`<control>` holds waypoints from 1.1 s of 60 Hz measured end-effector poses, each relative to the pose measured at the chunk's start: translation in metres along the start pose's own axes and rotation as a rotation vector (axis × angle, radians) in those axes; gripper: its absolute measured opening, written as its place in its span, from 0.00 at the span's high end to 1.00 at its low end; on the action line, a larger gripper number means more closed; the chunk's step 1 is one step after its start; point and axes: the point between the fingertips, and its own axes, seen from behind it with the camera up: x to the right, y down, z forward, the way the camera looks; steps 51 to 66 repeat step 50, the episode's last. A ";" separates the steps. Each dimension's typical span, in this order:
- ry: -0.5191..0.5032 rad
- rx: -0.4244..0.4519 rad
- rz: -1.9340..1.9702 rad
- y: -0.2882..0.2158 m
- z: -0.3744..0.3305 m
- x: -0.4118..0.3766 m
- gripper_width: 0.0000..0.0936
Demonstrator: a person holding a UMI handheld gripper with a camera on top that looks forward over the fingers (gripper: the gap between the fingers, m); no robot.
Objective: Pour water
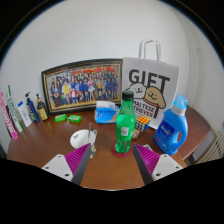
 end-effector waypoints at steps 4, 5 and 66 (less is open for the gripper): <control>0.011 -0.028 0.009 0.004 -0.042 -0.021 0.09; 0.013 -0.033 0.009 0.005 -0.052 -0.027 0.09; 0.052 -0.012 -0.078 0.032 -0.248 -0.160 0.09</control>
